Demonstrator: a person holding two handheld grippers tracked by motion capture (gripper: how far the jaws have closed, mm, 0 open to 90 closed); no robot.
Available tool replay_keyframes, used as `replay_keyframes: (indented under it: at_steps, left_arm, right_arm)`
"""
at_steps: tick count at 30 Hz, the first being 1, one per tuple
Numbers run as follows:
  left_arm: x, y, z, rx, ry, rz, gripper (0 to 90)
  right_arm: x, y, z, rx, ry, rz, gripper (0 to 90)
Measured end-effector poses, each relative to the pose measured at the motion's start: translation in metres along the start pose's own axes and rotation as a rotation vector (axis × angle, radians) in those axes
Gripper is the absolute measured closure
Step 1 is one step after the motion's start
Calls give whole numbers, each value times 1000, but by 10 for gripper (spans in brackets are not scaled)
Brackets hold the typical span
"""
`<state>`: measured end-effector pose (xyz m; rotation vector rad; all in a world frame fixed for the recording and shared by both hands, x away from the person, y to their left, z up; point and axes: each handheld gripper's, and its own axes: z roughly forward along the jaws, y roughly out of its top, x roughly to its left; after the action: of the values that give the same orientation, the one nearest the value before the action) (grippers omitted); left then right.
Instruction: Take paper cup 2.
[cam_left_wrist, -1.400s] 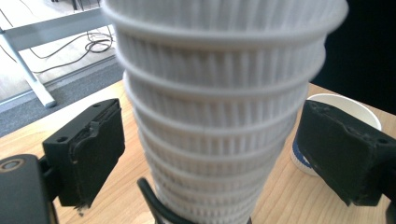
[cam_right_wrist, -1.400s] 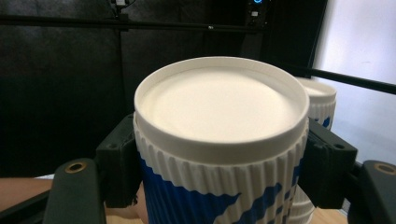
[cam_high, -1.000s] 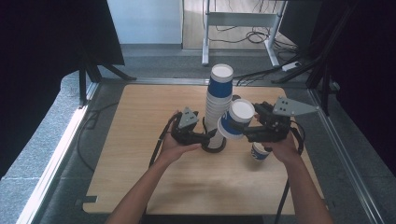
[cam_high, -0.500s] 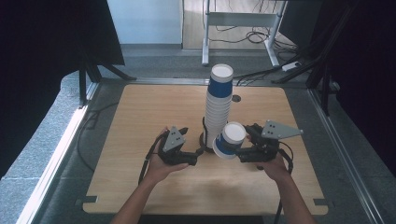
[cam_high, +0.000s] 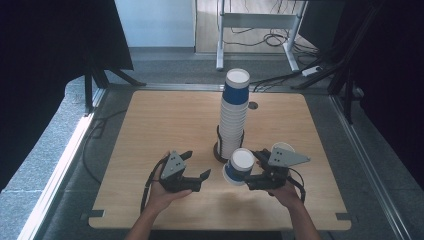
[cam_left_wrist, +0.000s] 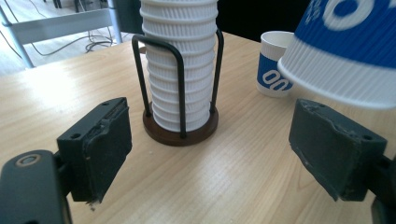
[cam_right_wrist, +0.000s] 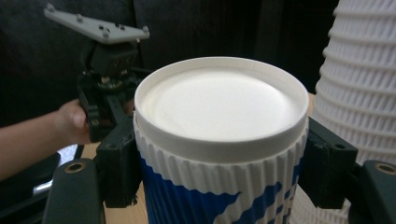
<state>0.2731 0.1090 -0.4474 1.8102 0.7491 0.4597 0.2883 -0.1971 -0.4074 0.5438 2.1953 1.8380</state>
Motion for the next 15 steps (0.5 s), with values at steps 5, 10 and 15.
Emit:
replay_keyframes:
  at_steps: [5,10,15]
  left_arm:
    - [2,-7,-3,15,-8,-7,138]
    - [1,-14,-4,32,-18,-5,141]
    - [1,-19,-4,46,-33,-8,140]
  right_arm:
    - [2,-13,7,14,-3,12,269]
    - [1,-25,16,42,-16,22,268]
    - [0,-33,24,62,-23,33,268]
